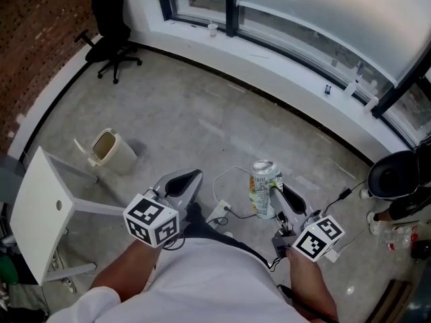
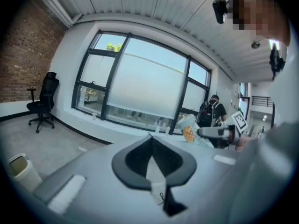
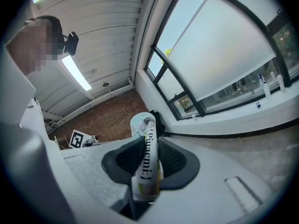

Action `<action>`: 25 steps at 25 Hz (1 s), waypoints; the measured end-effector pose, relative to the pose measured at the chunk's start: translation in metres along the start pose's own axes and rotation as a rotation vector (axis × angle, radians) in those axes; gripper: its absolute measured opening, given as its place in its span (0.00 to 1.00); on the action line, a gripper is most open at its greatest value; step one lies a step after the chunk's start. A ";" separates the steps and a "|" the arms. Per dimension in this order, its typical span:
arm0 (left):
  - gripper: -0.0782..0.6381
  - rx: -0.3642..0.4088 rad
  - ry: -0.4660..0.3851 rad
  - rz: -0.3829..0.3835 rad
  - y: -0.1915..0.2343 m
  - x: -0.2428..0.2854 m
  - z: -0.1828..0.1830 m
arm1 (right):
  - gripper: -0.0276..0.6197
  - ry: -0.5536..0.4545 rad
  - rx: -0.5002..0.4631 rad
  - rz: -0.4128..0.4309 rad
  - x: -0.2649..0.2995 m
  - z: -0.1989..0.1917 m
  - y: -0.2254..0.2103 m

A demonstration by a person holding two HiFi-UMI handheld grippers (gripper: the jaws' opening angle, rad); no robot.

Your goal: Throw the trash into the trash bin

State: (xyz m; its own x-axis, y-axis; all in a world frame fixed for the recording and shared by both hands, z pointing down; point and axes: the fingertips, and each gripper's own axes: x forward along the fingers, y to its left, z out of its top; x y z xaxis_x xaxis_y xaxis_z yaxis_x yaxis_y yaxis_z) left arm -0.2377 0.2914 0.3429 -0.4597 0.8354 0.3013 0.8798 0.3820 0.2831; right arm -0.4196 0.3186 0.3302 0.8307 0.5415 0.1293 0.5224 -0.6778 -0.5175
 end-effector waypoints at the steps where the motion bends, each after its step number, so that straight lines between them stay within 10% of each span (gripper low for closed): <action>1: 0.11 -0.007 -0.002 0.002 0.005 0.001 -0.001 | 0.18 0.006 0.000 0.002 0.005 -0.001 0.000; 25: 0.11 -0.113 -0.093 0.252 0.303 -0.031 0.057 | 0.18 0.281 -0.107 0.233 0.366 0.016 0.072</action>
State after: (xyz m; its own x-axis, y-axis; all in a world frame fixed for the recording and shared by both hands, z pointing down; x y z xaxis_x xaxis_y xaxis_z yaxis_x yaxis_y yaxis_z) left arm 0.0496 0.4037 0.3674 -0.2108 0.9332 0.2912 0.9432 0.1159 0.3112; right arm -0.0806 0.4762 0.3265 0.9422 0.2198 0.2529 0.3184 -0.8226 -0.4712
